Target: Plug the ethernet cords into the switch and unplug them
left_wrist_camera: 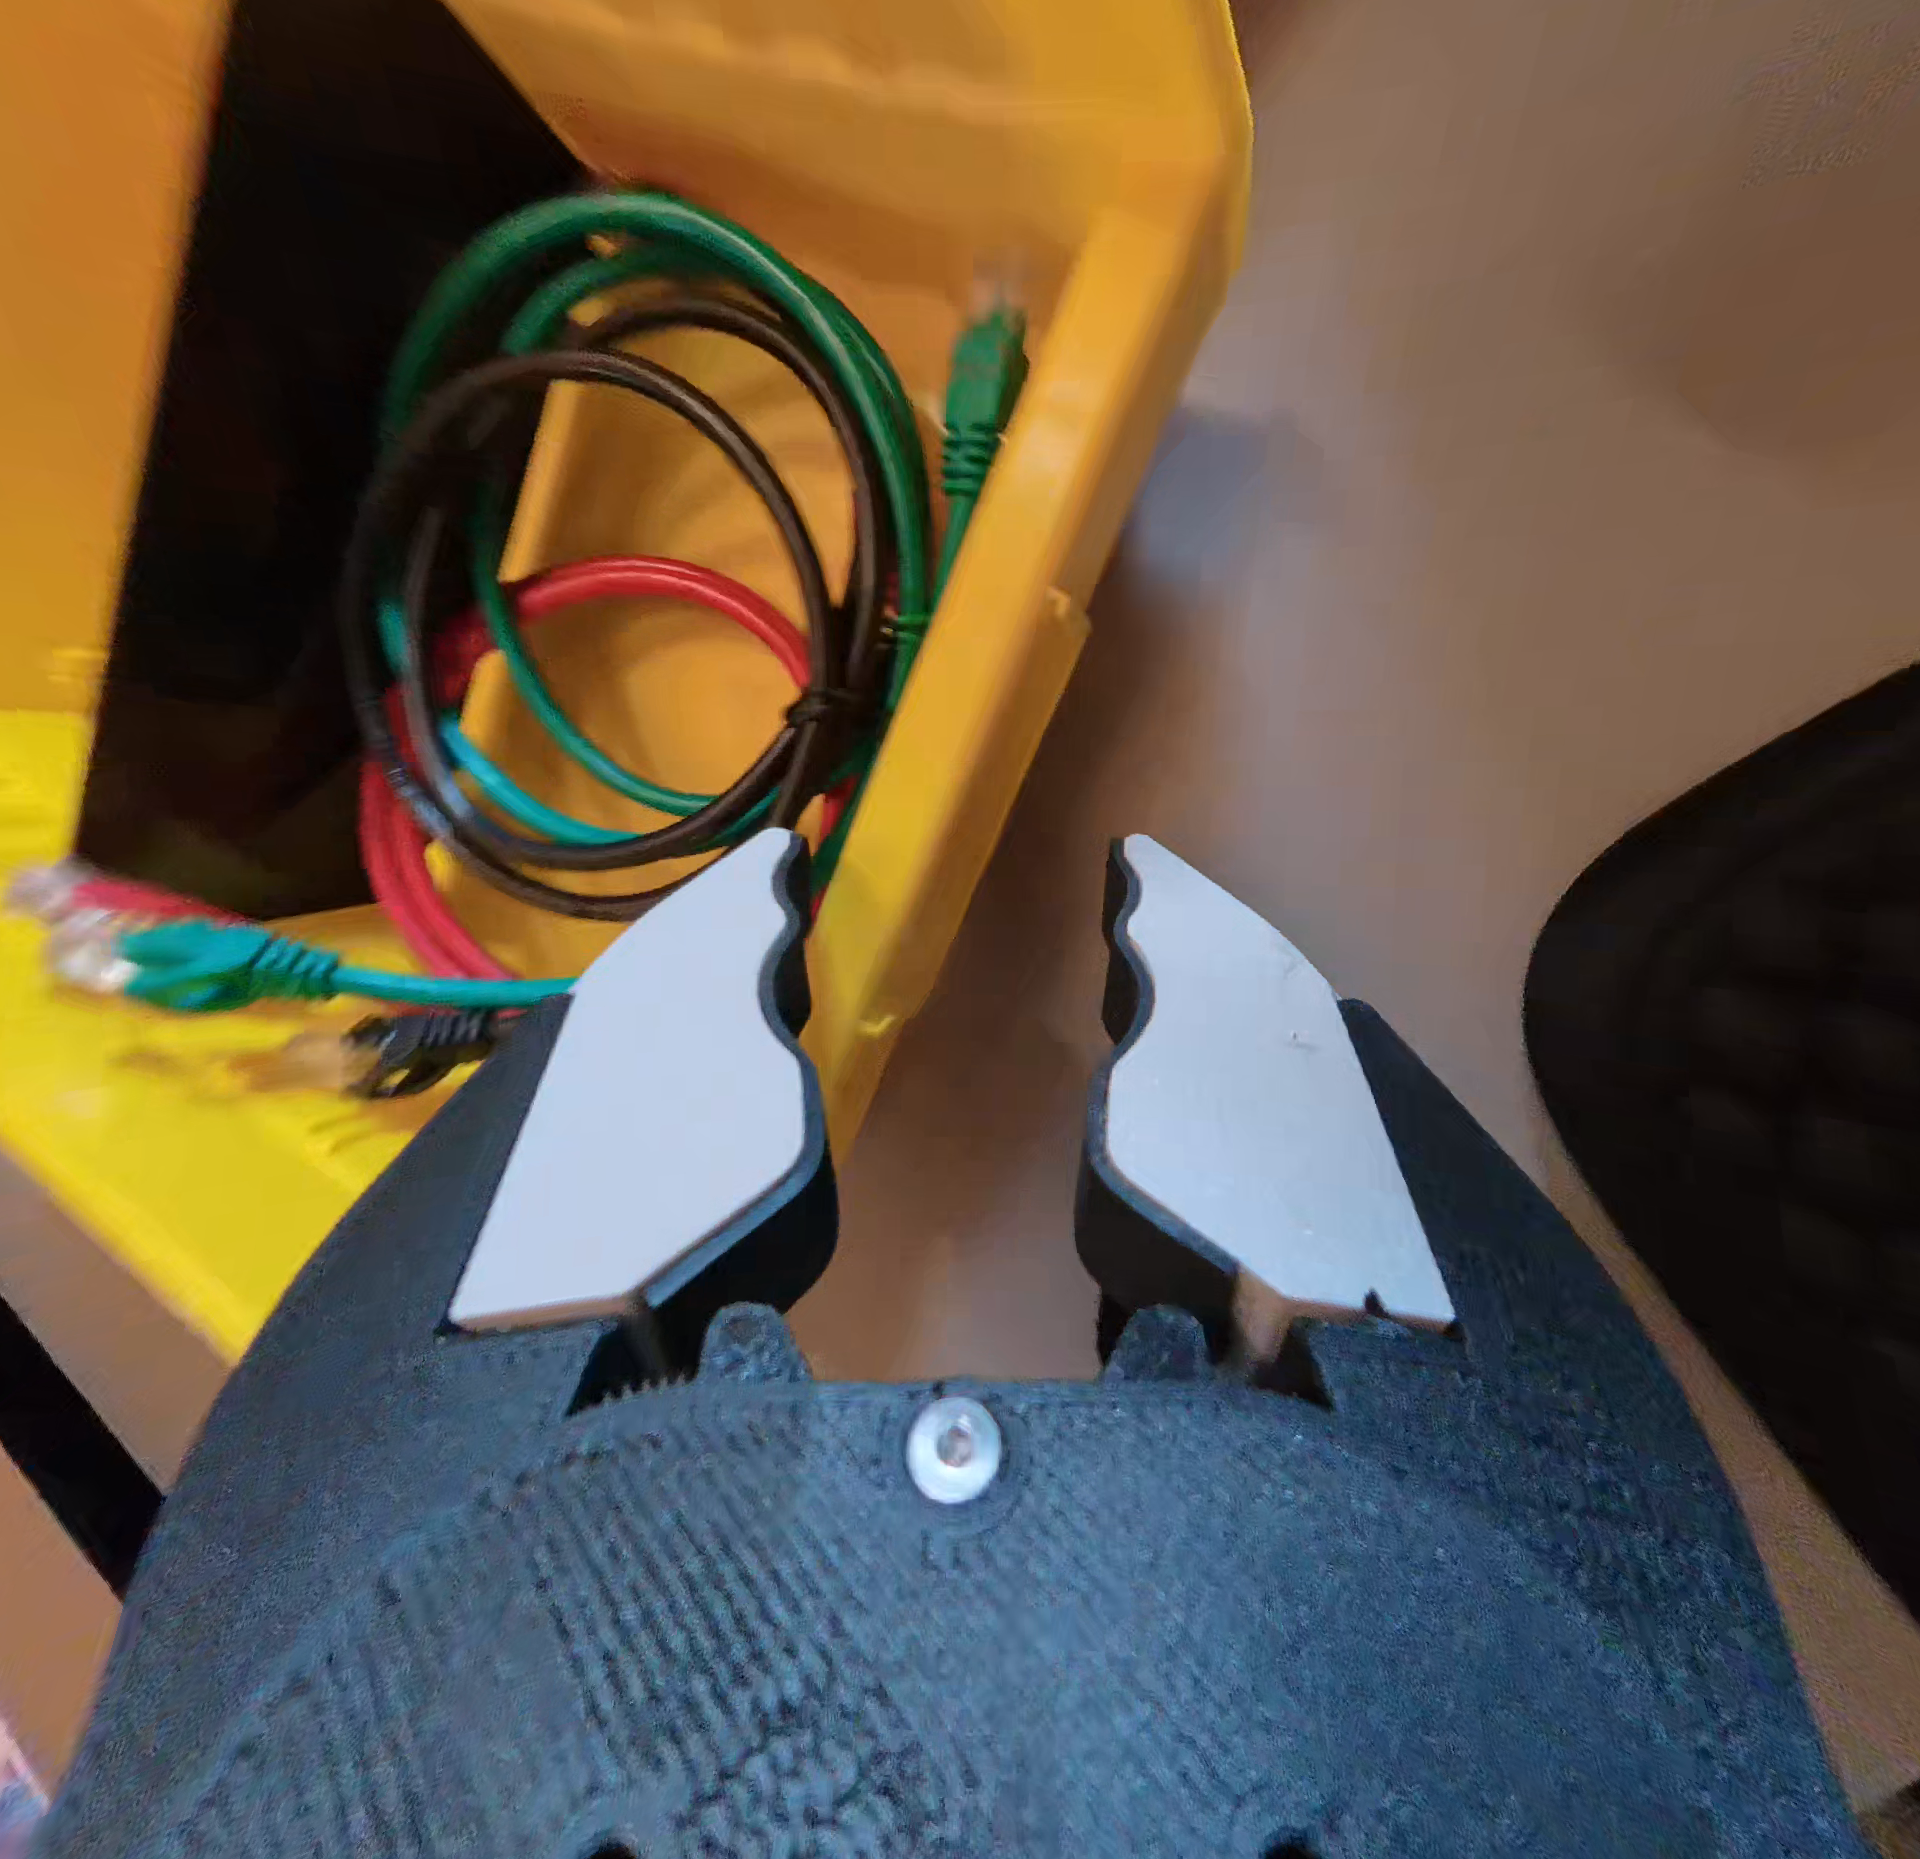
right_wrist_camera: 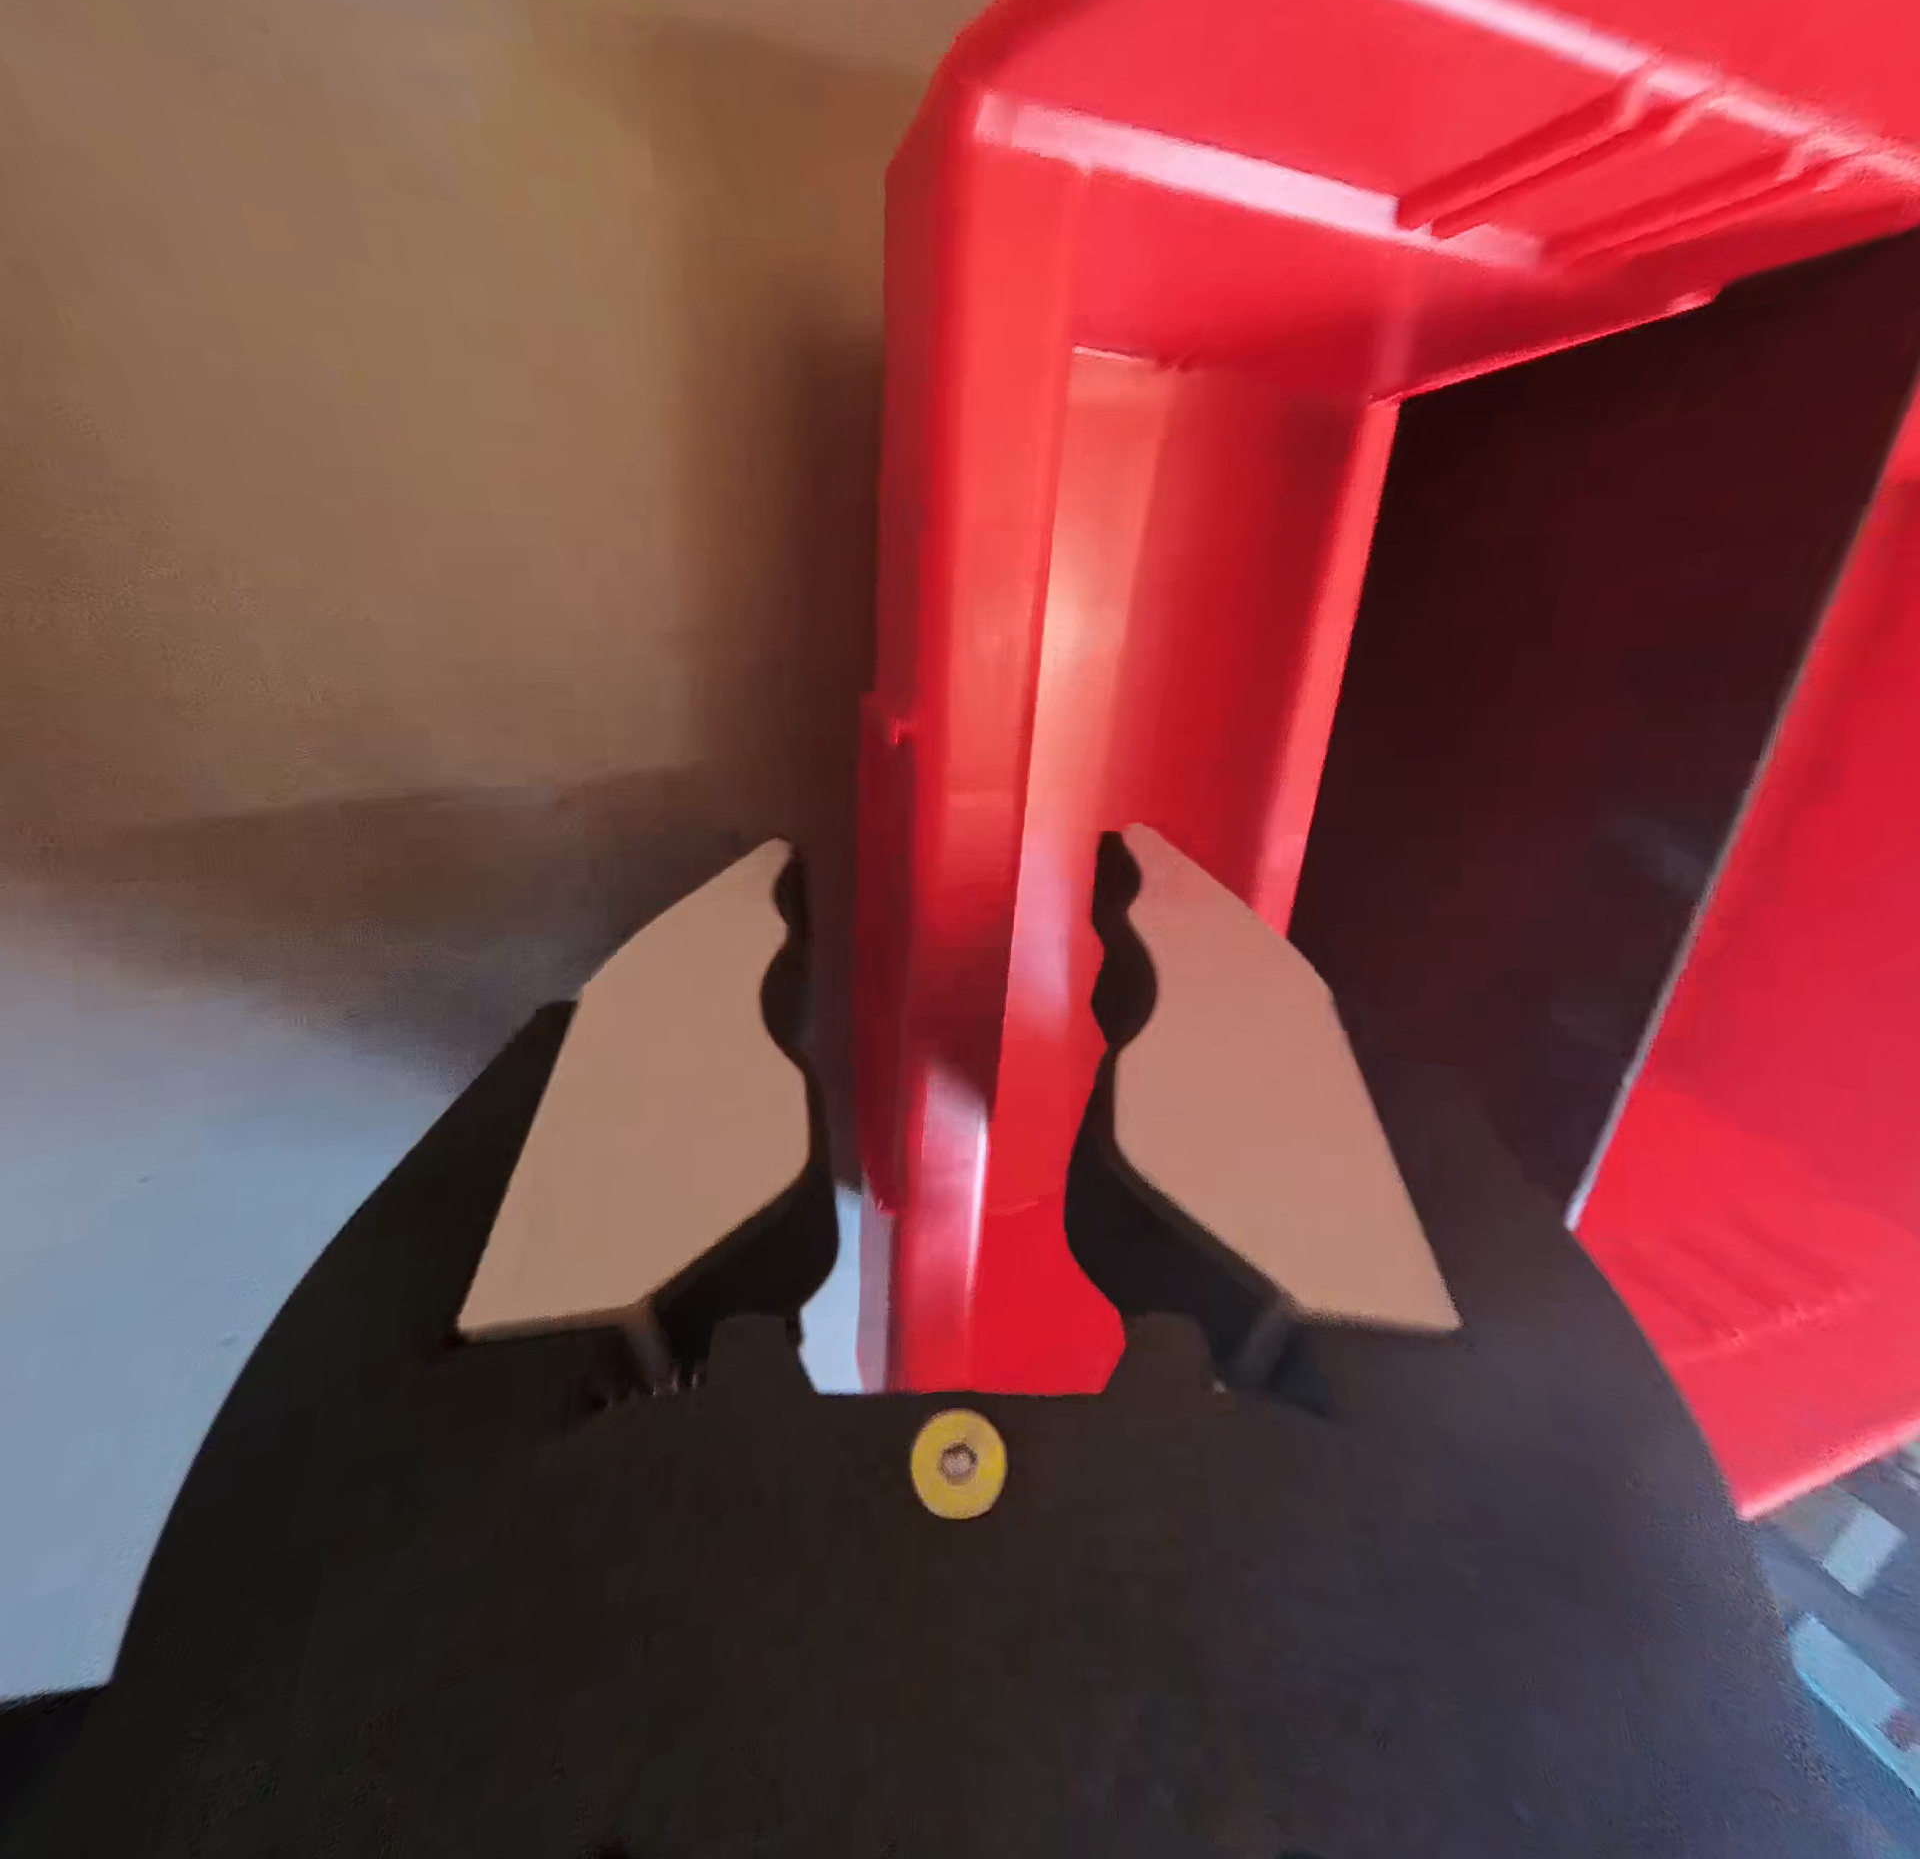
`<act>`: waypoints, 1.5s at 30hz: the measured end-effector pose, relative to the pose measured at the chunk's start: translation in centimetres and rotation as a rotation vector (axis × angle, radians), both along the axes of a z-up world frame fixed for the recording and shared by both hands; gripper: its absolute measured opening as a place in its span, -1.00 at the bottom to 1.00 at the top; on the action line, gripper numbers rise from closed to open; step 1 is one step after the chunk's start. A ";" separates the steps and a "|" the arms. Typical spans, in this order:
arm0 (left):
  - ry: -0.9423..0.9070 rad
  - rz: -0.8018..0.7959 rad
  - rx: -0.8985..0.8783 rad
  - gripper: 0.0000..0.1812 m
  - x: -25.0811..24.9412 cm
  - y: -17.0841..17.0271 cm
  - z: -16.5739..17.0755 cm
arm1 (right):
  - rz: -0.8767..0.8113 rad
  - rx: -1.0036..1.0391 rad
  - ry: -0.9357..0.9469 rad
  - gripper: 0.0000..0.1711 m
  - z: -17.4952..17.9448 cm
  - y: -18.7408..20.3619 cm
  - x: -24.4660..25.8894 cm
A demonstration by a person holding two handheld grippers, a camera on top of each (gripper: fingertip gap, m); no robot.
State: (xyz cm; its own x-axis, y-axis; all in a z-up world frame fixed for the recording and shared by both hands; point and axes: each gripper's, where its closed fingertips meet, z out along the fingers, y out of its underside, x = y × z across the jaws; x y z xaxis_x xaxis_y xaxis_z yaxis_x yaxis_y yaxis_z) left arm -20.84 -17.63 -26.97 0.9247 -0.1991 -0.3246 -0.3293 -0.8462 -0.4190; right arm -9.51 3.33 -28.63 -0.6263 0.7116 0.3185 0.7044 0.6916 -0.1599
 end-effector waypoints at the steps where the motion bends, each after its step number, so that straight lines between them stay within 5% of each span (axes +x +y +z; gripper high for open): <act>1: 0.024 -0.022 -0.043 -0.43 -0.1 0.2 -0.8 | 0.007 0.010 -0.011 -0.54 -0.5 0.2 -0.1; 4: 0.110 -0.054 -0.067 -0.65 -1.0 1.0 -0.7 | -0.004 -0.040 0.006 -0.68 -0.9 0.0 0.0; 13: 0.111 -0.097 -0.090 -0.66 -1.2 1.3 -0.9 | -0.024 -0.055 0.097 -0.67 -0.5 2.0 6.6; 25: 0.103 -0.046 -0.058 -0.66 -1.5 3.0 -0.8 | -0.165 0.017 0.104 -0.66 -0.7 11.7 17.5; 37: 0.091 0.022 0.002 -0.66 -4.8 6.2 -0.8 | -0.143 0.067 0.116 -0.65 -0.6 20.1 17.5; 45: 0.057 0.065 -0.040 -0.66 -4.8 6.0 -0.8 | -0.098 0.085 0.122 -0.65 -0.6 20.0 17.6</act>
